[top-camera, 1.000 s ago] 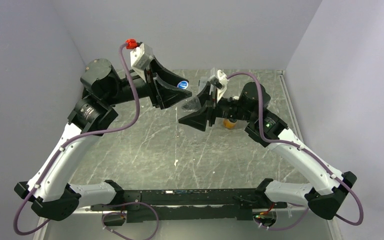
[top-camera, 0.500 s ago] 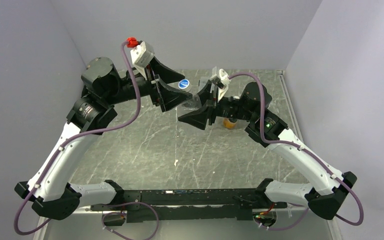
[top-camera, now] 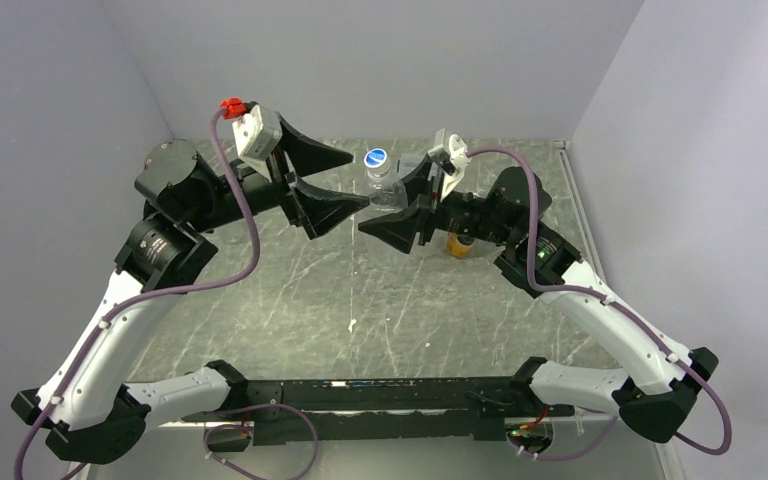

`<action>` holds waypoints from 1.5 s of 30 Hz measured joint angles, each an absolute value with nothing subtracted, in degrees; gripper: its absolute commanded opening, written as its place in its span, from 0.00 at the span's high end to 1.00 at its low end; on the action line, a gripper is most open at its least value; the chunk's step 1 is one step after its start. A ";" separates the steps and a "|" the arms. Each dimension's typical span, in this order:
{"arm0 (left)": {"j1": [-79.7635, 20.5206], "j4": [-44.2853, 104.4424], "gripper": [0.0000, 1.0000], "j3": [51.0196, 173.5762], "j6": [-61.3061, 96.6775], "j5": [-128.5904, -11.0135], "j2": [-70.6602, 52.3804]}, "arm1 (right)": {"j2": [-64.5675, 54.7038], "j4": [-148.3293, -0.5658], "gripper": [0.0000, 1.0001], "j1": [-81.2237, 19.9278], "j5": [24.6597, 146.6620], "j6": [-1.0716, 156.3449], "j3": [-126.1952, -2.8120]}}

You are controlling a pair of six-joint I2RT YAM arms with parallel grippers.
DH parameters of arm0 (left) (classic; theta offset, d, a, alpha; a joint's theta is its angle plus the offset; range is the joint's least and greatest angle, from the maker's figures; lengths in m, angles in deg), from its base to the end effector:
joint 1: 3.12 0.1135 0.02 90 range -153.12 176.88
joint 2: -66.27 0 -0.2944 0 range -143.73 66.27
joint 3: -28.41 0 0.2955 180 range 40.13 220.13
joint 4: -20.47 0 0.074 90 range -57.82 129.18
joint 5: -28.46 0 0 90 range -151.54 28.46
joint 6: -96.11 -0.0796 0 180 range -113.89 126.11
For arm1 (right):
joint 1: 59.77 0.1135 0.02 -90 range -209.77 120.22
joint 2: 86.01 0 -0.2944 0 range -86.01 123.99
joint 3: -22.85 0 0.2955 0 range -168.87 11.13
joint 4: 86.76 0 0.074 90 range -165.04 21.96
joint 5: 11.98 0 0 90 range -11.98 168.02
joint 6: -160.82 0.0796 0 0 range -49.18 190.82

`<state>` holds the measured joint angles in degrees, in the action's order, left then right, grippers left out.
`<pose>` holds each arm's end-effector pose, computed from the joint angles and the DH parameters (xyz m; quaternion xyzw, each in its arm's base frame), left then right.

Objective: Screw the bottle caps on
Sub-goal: Screw the bottle cap onto the plastic bottle.

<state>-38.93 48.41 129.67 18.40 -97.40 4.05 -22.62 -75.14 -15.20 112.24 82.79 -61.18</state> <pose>0.1740 -0.1831 0.5868 0.3559 0.5434 -0.4780 0.5912 0.1843 0.2444 0.5028 -0.3889 0.5328 0.5125 0.5497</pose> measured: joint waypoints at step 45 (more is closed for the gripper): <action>-38.83 23.38 0.29 122.43 23.36 -94.62 0.95 | -20.98 -74.64 0.72 -6.63 83.87 77.22 -61.18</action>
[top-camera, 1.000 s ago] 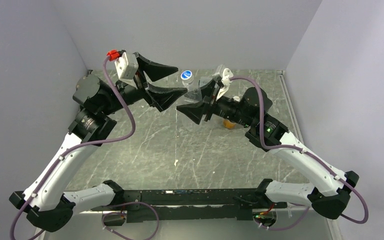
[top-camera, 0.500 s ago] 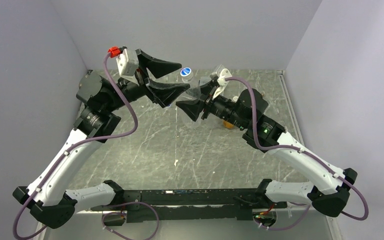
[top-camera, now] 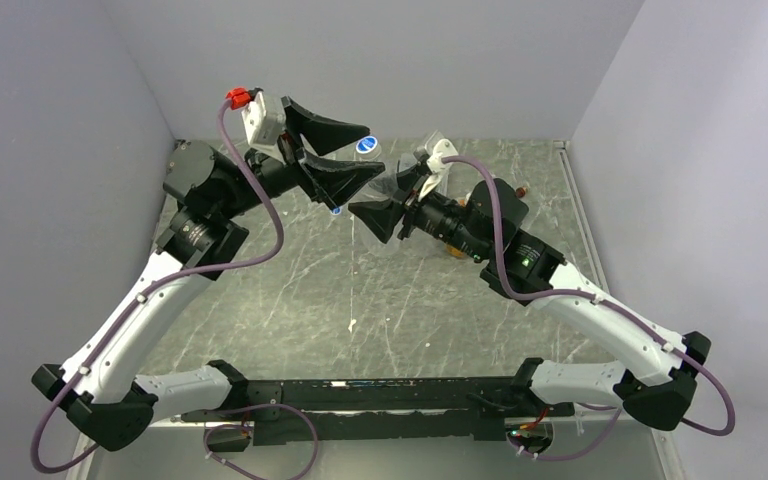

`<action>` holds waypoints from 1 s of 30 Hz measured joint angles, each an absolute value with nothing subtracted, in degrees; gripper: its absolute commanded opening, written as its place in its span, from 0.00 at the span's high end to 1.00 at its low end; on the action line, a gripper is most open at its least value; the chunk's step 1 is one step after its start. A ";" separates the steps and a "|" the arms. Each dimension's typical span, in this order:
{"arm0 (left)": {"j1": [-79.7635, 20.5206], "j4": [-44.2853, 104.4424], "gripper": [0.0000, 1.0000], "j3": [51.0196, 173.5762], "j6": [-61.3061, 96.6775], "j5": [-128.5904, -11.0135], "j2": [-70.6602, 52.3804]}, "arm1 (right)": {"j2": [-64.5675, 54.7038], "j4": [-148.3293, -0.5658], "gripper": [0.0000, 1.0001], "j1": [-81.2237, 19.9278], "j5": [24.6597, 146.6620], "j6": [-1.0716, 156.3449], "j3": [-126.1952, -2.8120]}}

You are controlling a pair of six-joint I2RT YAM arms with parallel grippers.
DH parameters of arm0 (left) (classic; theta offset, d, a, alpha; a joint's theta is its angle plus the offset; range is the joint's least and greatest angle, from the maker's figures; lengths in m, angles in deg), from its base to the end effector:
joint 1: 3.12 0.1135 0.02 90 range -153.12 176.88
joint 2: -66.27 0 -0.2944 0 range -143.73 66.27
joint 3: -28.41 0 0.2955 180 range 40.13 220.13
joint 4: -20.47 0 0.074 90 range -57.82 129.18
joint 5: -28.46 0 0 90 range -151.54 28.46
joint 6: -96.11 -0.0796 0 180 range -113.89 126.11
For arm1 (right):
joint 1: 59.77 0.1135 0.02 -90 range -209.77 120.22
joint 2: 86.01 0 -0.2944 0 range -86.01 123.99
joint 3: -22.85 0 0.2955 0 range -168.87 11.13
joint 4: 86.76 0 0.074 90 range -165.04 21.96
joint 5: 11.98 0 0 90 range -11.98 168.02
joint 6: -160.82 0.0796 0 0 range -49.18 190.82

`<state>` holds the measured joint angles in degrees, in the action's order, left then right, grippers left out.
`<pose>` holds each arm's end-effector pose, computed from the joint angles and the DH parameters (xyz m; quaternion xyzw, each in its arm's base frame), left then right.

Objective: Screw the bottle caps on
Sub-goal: Screw the bottle cap onto the plastic bottle.

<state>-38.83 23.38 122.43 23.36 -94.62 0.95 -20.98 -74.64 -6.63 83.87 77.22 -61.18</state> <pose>0.2044 -0.2004 0.5841 0.3197 0.4642 -0.4975 0.6594 0.1898 0.2667 0.4949 -0.2979 0.5930 0.4004 0.6319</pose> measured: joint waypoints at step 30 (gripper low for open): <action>-38.56 24.32 0.76 125.51 24.83 -94.75 -1.20 | -19.69 -74.27 0.73 -5.89 82.73 76.34 -61.18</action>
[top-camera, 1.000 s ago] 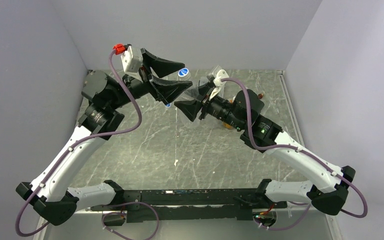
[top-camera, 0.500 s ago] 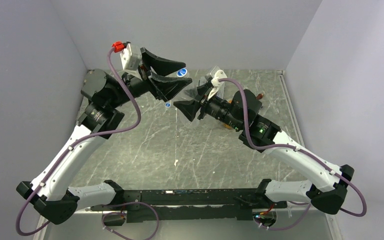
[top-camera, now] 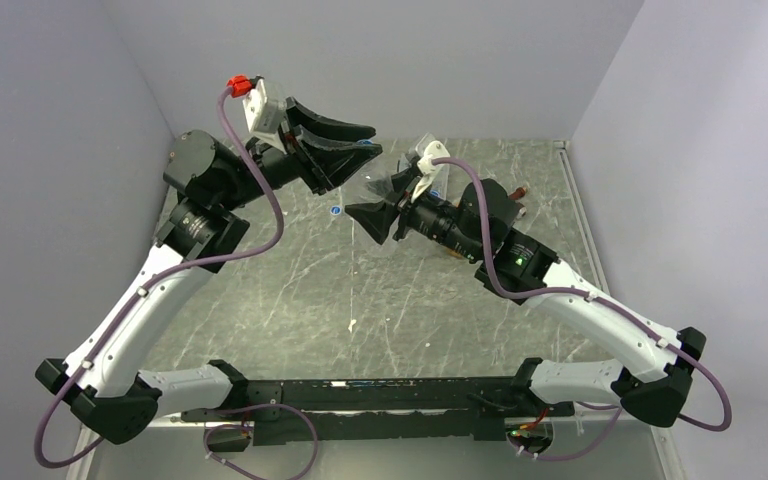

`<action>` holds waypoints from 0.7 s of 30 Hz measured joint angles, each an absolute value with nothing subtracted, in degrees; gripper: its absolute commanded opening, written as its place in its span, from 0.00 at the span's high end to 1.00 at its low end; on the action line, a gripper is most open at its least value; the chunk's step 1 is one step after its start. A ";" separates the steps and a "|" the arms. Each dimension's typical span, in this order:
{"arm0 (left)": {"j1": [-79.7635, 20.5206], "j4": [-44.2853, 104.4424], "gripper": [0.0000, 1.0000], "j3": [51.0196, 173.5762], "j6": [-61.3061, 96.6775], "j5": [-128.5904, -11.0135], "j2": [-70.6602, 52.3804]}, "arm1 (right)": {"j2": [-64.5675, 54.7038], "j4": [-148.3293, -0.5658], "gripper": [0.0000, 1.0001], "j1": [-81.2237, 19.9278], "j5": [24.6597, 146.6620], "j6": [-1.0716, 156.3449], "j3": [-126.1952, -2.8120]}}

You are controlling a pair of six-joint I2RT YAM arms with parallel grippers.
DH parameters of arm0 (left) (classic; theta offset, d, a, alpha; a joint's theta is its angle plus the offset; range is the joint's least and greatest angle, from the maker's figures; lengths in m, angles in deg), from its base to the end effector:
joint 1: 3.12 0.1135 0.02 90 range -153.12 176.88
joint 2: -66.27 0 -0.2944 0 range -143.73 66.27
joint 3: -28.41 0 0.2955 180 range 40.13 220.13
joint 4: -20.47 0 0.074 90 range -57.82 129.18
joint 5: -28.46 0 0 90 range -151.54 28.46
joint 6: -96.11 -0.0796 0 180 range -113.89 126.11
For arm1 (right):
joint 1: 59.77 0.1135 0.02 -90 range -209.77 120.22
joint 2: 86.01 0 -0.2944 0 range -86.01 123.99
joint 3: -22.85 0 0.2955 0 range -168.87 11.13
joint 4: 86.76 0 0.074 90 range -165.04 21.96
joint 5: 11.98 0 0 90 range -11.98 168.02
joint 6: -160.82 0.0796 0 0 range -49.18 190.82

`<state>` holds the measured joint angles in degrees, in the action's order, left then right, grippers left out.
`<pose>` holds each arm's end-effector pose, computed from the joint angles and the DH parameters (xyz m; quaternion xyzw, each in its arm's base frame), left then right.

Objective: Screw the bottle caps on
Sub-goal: Screw the bottle cap onto the plastic bottle.

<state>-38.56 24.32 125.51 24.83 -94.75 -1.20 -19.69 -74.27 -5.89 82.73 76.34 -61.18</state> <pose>0.2115 -0.2041 0.5927 0.3135 0.4688 -0.5048 0.6536 0.1928 0.2752 0.4870 -0.3036 0.6021 0.3897 0.6273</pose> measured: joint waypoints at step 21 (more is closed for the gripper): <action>-38.72 35.14 0.99 128.77 26.20 -89.97 -1.35 | -19.56 -71.21 0.73 -5.84 83.19 76.71 -61.45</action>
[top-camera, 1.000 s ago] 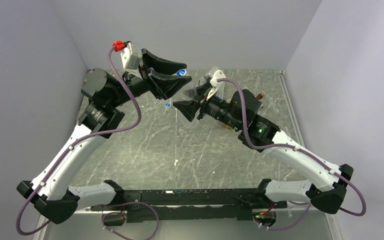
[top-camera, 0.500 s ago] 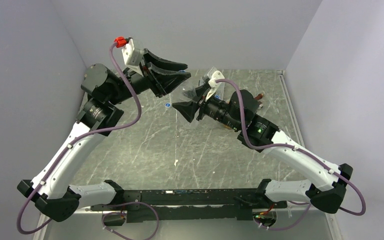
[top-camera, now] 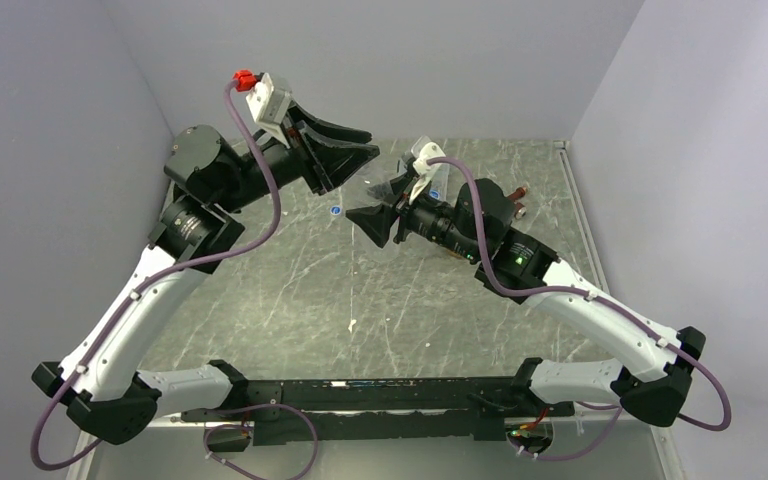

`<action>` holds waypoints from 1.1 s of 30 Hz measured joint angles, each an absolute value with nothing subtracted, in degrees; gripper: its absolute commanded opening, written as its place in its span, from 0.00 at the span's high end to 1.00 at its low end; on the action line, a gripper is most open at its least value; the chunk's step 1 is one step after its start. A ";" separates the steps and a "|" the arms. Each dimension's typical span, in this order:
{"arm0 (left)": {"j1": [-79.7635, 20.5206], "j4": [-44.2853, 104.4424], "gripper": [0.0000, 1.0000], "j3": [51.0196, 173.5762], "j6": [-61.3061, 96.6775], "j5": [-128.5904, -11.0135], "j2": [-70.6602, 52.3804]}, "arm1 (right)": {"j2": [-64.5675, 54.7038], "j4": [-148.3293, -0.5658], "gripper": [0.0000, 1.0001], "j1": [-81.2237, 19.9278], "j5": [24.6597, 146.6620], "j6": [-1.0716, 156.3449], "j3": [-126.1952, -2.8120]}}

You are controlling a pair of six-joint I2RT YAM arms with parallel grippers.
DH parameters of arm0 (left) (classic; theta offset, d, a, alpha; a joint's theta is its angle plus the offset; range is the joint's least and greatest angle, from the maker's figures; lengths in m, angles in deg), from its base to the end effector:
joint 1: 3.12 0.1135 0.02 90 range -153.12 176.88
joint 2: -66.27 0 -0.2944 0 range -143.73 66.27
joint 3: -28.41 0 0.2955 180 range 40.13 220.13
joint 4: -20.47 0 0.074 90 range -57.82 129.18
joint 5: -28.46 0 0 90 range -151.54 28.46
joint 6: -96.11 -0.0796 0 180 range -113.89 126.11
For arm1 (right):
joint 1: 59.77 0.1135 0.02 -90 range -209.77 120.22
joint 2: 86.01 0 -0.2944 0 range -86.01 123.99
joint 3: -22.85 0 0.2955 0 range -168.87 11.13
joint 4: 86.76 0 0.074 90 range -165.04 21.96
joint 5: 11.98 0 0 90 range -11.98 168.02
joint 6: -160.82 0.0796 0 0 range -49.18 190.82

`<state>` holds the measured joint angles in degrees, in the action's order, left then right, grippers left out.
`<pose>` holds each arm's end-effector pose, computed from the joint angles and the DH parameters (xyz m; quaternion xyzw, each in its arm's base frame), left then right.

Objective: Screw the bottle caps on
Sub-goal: Screw the bottle cap onto the plastic bottle.

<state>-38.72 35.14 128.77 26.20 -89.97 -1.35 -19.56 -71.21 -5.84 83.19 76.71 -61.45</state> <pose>0.2165 -0.2016 0.5902 0.2738 0.5373 -0.4940 0.6264 0.1925 0.2765 0.4801 -0.3114 0.6189 0.3863 0.6089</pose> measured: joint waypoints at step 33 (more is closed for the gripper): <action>-39.22 32.06 1.00 124.79 39.51 -78.51 3.11 | -19.08 -76.52 0.74 -8.03 93.35 83.55 -61.84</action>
<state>-39.22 32.06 124.79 39.51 -78.51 3.11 -19.08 -76.52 -8.03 93.35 83.55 -61.84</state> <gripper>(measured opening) 0.364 0.577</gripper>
